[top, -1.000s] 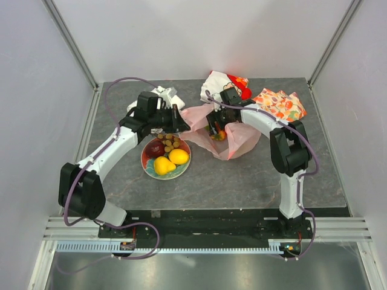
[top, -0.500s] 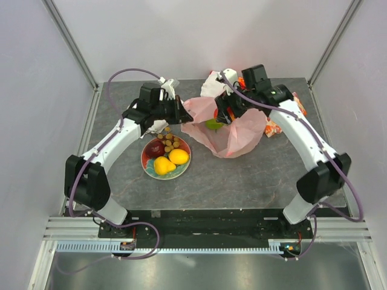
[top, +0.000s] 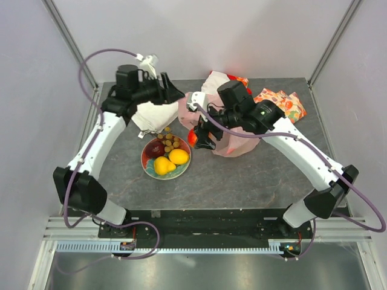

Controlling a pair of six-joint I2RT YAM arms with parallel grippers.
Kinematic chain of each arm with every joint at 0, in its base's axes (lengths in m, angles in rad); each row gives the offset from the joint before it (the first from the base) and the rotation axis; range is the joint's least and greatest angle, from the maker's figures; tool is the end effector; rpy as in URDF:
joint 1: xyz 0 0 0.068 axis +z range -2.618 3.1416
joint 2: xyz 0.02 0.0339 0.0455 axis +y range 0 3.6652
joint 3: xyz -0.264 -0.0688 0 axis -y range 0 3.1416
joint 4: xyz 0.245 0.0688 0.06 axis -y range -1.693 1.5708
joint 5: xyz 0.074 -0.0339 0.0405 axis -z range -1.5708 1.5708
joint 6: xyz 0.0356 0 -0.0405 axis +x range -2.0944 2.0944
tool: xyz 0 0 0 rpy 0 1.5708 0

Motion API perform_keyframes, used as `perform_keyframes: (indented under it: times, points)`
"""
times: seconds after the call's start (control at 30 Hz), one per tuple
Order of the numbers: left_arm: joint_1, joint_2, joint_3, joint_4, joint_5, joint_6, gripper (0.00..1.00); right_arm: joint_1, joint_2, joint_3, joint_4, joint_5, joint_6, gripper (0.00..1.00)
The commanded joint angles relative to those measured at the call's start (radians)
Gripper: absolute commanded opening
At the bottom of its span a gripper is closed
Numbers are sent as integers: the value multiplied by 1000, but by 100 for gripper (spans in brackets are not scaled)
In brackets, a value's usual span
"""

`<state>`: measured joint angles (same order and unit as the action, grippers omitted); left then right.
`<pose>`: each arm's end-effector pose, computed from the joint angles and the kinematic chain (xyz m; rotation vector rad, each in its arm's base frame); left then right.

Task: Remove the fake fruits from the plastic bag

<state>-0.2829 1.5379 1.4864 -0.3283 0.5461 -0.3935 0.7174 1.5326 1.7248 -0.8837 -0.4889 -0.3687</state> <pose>0.3367 -0.1171 0.3860 0.2662 2.0019 -0.9702 0.2303 0.2231 0.4158 -1.3912 1.7931 0.7376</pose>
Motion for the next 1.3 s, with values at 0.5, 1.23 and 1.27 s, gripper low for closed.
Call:
perform_keyframes:
  times: [0.5, 1.23, 1.27]
  points:
    - [267, -573, 31, -216, -114, 225, 70, 319, 648, 438, 195, 56, 68, 60]
    - [386, -636, -92, -213, 2, 128, 69, 382, 859, 541, 264, 219, 33, 67]
    - [386, -634, -94, -213, 3, 127, 69, 381, 859, 536, 265, 219, 30, 67]
